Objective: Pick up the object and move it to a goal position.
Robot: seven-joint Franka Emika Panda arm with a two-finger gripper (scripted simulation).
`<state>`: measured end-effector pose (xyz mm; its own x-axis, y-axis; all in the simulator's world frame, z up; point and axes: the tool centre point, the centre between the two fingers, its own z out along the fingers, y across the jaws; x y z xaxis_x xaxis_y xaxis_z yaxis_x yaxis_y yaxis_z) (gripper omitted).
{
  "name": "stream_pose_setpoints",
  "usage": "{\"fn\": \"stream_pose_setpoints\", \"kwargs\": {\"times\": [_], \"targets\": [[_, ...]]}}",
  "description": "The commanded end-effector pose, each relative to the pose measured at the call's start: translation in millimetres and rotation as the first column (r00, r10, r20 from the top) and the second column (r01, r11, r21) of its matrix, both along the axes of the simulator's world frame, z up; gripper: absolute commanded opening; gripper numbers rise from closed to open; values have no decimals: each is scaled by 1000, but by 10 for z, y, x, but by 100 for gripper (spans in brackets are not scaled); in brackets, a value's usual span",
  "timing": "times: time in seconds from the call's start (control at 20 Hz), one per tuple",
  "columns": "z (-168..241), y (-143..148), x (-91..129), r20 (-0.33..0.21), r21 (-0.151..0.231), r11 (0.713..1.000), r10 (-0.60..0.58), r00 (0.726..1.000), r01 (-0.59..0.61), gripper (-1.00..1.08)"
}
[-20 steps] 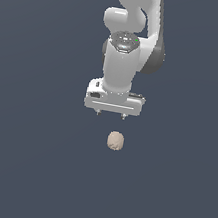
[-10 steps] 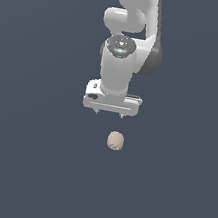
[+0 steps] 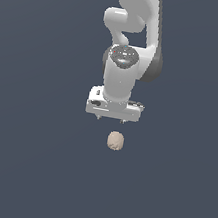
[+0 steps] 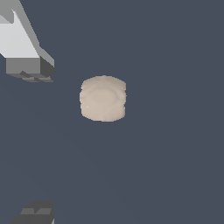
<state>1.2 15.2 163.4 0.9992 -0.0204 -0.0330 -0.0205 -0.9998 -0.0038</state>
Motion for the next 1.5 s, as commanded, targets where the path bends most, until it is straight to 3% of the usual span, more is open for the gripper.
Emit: {"fn": "stream_pose_setpoints", "kwargs": {"times": [0.0,0.6,1.0,1.45], "targets": [[-116,68,56,5,-1,1000,-6,1000,6,100],[-680,397,283,31,-4,999,-35,999,35,100],[-749,417,286,31,-4,999,-35,999,35,100],[-1162,421,280,32,-4,999,-36,999,36,100]]}}
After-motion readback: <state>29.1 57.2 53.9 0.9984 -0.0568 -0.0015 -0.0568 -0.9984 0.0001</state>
